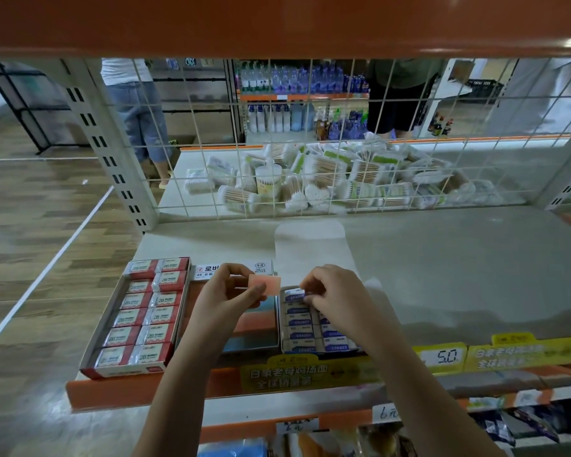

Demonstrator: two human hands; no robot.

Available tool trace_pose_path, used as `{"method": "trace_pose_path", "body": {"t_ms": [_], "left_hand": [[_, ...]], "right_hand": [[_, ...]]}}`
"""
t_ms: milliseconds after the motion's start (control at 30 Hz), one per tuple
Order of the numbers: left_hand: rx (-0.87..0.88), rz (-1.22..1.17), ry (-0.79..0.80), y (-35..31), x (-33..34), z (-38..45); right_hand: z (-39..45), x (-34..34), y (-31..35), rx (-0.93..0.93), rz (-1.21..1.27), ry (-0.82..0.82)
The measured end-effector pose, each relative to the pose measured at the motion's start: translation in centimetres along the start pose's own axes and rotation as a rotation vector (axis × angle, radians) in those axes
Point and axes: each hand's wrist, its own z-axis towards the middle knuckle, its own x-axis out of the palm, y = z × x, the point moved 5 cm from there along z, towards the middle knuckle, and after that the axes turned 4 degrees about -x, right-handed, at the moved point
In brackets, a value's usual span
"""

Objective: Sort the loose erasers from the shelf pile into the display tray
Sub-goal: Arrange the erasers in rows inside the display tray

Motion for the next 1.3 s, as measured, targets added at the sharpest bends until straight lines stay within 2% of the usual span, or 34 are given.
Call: {"method": "trace_pose_path", "body": {"t_ms": [167,333,467,600,767,1000,1300], "left_hand": [[0.000,0.008,0.011,0.1,0.2,0.2],[0.009,0.012,0.012,0.0,0.1,0.0],[0.018,0.024,0.013,-0.1,0.0,-0.2],[0.009,0.004,0.018,-0.2,0.1,-0.4],[0.037,-0.054,0.036,-1.1,0.5,-0.9],[0.049,-0.070,0.155,-2.2,3.1,-1.1],[0.002,-0.045,0.128,-1.1,1.8,-0.8]], "right_hand": [[-0.8,0.3,0.1,-0.019,0.027,-0.050],[-1.0,0.5,0.4,-0.036,-0.025,-0.016],[-1.4,0.6,0.5,-0.021,-0.031,-0.076],[-1.1,0.4,0.3,0.017,0.071,-0.085],[-0.7,0.4,0.8,-0.011,0.004,-0.051],[-0.1,-0.2,1.2,-0.037,-0.159,-0.013],[-0.4,-0.1,0.8,-0.013,-0.053,0.000]]}}
